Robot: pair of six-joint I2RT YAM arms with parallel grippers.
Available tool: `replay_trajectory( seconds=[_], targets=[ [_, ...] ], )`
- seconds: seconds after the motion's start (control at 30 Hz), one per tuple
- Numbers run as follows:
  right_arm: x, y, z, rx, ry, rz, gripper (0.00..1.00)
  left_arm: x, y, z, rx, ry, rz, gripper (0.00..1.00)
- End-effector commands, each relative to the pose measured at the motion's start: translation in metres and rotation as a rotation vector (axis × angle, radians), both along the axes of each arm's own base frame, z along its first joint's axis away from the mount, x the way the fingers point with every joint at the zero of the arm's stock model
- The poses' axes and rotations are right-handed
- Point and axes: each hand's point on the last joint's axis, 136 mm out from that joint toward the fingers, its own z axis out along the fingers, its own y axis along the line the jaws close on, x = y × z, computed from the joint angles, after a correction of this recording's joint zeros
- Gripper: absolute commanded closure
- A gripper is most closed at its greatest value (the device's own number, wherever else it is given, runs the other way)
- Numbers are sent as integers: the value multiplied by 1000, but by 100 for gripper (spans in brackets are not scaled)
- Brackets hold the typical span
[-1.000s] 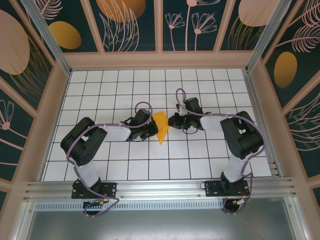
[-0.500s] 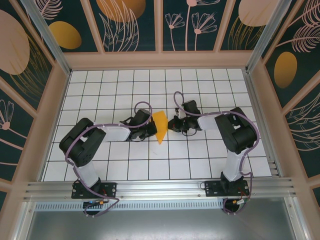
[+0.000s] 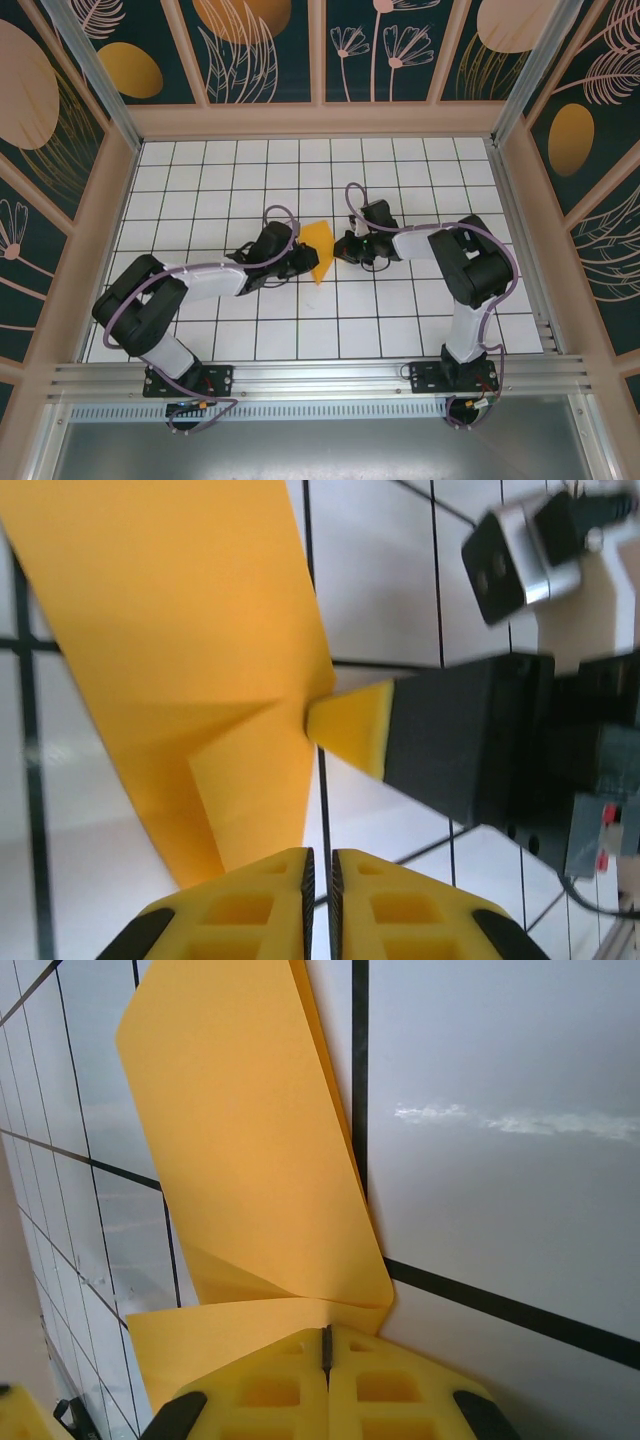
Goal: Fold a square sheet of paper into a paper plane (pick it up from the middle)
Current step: Third fold the triangle at the center of the table.
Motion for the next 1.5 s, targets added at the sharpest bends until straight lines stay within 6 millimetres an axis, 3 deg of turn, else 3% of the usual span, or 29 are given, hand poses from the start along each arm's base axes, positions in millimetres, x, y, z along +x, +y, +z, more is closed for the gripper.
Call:
replay_trajectory(
  seconds=[0.0, 0.33, 0.53, 0.63, 0.83, 1.07, 1.27, 1.47],
  targets=[
    [-3, -5, -16, -71, 31, -24, 95, -10, -13, -3, -50, 24, -22, 86],
    [-2, -2, -8, -56, 20, -19, 95, -37, -6, -51, -1, 168, -15, 93],
    [0, 9, 28, 37, -88, 39, 94, -43, 6, -64, 57, 196, 16, 98],
    [-10, 14, 35, 55, -112, 78, 94, -44, 13, -71, 88, 206, 36, 100],
    [-36, 24, 16, 18, -75, 147, 94, -46, 16, -74, 103, 211, 47, 100],
    [-50, 31, -2, -6, -40, 216, 94, -49, 21, -79, 122, 224, 57, 100],
    [-41, 31, -15, -53, -36, 235, 94, -53, 26, -84, 146, 246, 64, 100],
    [-12, 23, -11, -59, -92, 202, 94, -63, 36, -93, 196, 289, 62, 100]
  ],
)
